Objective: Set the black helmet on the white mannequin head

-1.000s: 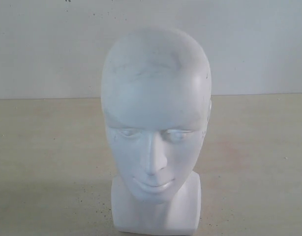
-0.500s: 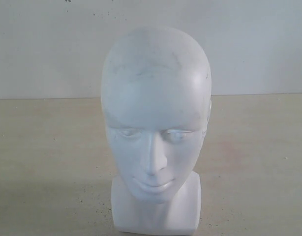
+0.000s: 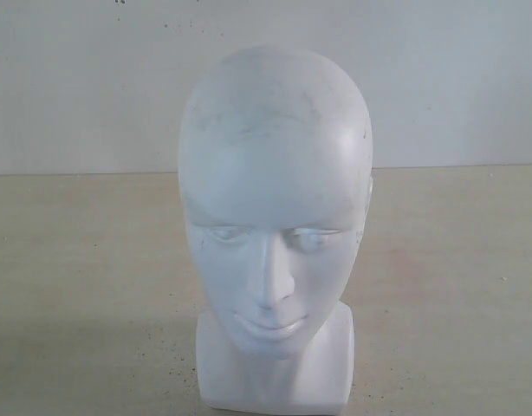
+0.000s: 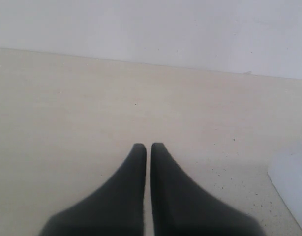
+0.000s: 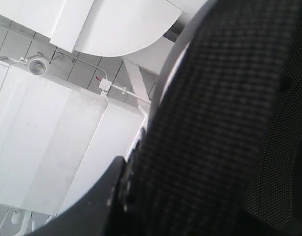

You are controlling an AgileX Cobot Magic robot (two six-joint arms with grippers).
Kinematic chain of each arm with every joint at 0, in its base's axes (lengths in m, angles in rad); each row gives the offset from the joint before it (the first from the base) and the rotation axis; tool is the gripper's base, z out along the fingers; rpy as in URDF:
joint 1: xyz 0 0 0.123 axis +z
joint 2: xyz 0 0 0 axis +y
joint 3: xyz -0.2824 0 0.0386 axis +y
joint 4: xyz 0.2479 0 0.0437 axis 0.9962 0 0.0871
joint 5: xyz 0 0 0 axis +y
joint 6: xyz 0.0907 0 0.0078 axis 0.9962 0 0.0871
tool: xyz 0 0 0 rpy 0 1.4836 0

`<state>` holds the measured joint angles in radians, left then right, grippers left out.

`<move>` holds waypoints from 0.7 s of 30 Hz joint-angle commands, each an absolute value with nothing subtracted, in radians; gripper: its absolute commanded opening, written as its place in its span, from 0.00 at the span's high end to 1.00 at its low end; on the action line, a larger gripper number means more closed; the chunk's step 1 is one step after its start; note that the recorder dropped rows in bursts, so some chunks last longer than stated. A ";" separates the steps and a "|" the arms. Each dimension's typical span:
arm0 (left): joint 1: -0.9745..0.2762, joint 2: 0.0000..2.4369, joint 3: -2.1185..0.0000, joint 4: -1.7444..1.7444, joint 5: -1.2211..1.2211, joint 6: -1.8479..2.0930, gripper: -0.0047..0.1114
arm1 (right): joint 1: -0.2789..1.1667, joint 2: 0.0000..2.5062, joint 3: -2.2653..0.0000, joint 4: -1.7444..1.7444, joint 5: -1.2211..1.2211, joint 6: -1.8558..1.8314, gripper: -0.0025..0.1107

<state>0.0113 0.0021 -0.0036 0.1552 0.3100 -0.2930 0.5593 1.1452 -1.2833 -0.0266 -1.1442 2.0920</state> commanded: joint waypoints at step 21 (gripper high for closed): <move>0.015 0.000 0.000 0.152 0.306 -0.290 0.92 | 0.535 1.379 -1.297 -0.194 -1.221 2.099 0.98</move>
<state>0.0113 0.0021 -0.0036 0.1552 0.3100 -0.2930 0.5484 1.3817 -1.2833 -0.1747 -1.1403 2.0987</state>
